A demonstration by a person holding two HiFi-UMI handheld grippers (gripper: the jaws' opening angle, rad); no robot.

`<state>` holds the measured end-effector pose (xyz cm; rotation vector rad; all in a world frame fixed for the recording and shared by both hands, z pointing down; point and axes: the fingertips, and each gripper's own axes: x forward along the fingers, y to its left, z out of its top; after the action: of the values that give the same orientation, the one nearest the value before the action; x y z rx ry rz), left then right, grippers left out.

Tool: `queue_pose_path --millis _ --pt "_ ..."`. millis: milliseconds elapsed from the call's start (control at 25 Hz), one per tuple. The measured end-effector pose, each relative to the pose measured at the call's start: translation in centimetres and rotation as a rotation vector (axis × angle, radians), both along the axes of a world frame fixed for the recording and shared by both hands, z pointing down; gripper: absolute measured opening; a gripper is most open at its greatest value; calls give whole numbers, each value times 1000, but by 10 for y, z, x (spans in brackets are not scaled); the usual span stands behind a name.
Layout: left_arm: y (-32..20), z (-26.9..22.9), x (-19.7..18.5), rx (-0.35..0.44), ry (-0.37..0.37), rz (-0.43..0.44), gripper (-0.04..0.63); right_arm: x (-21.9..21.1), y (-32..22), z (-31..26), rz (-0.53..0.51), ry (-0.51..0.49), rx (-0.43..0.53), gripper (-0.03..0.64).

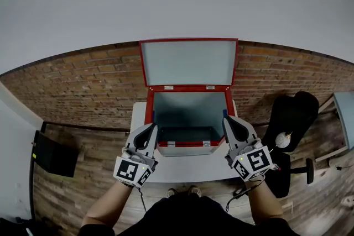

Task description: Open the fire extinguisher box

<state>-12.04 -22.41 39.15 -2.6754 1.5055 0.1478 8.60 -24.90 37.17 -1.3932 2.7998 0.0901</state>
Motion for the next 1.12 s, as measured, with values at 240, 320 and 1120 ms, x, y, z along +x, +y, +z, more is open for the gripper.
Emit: queue_pose_path --millis 240,320,1120 --pt "33 37 15 -52 -7 84 47 -22 43 46 -87 -24 -50 18" --pt "43 52 18 -80 -10 103 47 -27 54 64 -89 -8 -85 18" --pt "94 125 52 -210 41 177 46 -49 95 145 -94 42 -231 18"
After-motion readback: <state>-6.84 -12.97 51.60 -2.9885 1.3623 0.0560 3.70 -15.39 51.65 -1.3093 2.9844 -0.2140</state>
